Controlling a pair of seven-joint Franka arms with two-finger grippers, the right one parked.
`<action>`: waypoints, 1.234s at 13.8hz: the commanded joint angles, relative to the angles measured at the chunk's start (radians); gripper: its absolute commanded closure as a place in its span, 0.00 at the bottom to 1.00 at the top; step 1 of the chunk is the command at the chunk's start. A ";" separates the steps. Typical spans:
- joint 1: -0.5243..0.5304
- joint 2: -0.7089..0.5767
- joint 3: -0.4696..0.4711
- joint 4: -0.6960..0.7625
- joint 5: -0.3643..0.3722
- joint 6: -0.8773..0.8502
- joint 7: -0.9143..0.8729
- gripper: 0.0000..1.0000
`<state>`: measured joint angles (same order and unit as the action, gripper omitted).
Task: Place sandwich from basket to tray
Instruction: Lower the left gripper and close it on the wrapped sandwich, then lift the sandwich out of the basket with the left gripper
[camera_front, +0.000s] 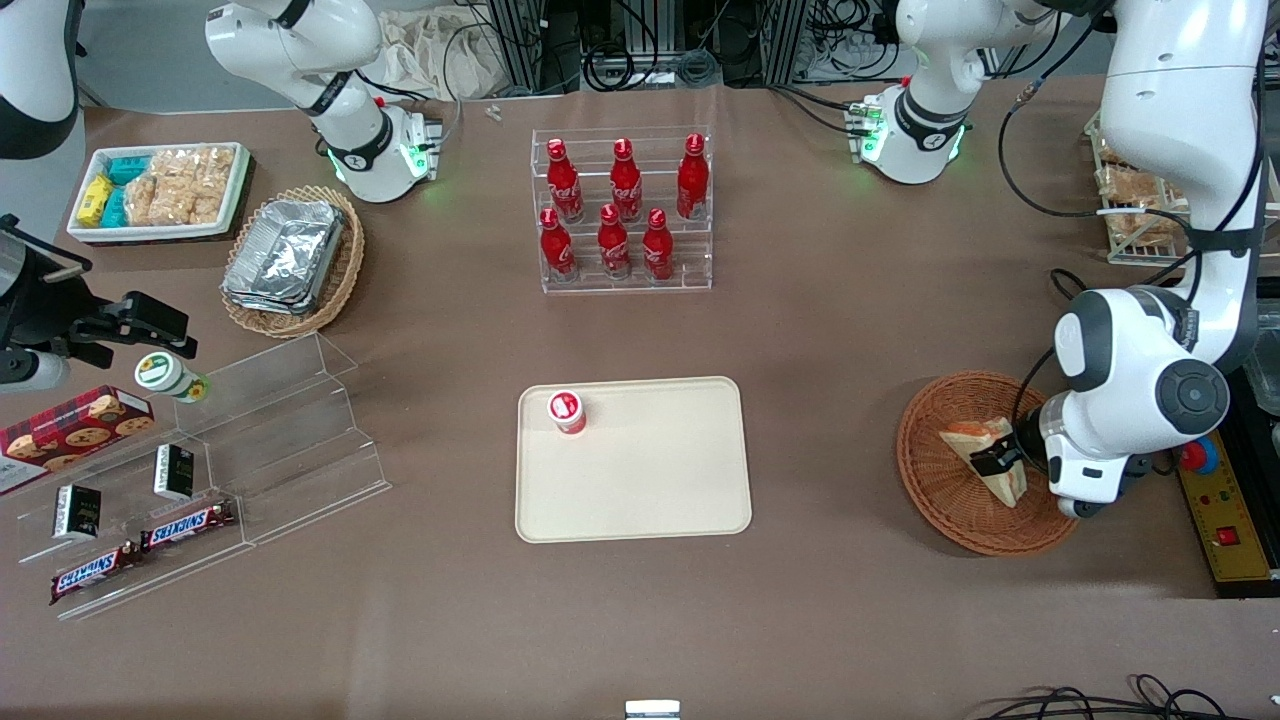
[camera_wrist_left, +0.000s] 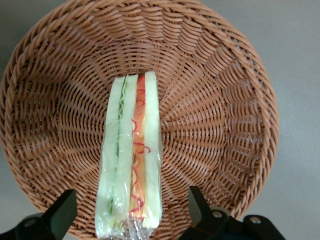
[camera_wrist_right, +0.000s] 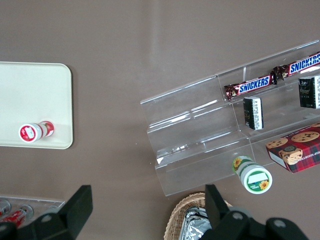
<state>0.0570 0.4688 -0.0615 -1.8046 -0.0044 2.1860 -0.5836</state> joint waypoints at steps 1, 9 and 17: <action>0.009 -0.022 -0.001 -0.065 0.009 0.069 -0.019 0.01; 0.009 -0.024 -0.001 -0.078 0.011 0.083 -0.024 0.31; 0.006 -0.107 -0.001 0.011 0.009 -0.128 -0.067 0.87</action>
<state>0.0629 0.4198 -0.0599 -1.8365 -0.0040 2.1814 -0.6368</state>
